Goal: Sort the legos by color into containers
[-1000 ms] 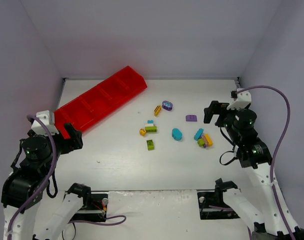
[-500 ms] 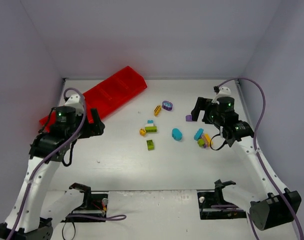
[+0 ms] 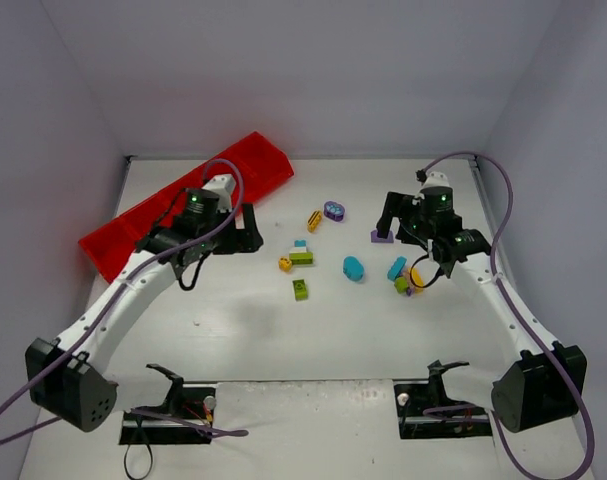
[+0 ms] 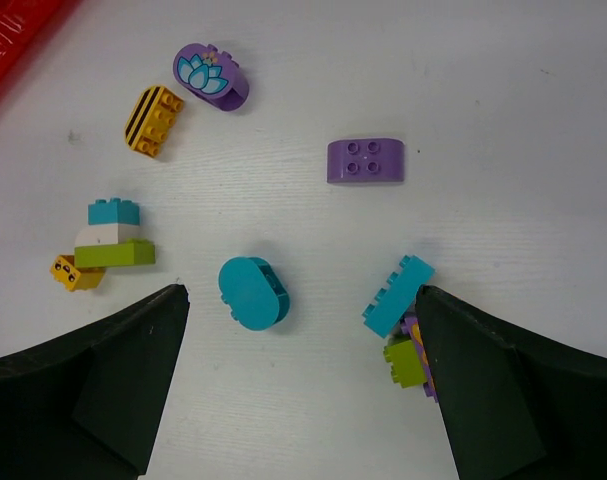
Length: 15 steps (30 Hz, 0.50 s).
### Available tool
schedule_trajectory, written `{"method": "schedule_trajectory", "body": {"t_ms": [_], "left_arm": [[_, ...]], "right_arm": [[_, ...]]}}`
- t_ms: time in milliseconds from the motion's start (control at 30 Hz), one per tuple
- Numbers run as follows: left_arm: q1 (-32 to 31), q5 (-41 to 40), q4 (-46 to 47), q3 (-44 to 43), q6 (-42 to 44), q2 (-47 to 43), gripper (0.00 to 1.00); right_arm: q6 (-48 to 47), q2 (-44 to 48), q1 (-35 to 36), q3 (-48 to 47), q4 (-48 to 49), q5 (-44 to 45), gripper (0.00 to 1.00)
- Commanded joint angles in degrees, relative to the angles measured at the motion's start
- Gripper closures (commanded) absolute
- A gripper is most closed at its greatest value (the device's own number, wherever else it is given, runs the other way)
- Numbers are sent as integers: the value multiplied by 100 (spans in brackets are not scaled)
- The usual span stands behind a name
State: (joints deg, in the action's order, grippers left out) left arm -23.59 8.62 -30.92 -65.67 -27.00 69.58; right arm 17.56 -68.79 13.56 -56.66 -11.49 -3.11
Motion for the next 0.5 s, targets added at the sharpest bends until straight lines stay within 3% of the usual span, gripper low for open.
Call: {"method": "schedule_trajectory", "body": {"t_ms": [0,167,333,467], "left_arm": [[-521,-306,736,-95,-769,422,17],[-1322,-940,718,36,-1991,1187,17],[-2191,-1310,456,-437,-2186,2128,17],[-2369,-1206,473,-639,-2248,2796,18]], "right_arm": [[123,24,32,-328,305,276,7],[248,85,32,-346,383,520,7],[423,85,32,-398,340,452,7],[564,217,32,-152,331,470,7]]}}
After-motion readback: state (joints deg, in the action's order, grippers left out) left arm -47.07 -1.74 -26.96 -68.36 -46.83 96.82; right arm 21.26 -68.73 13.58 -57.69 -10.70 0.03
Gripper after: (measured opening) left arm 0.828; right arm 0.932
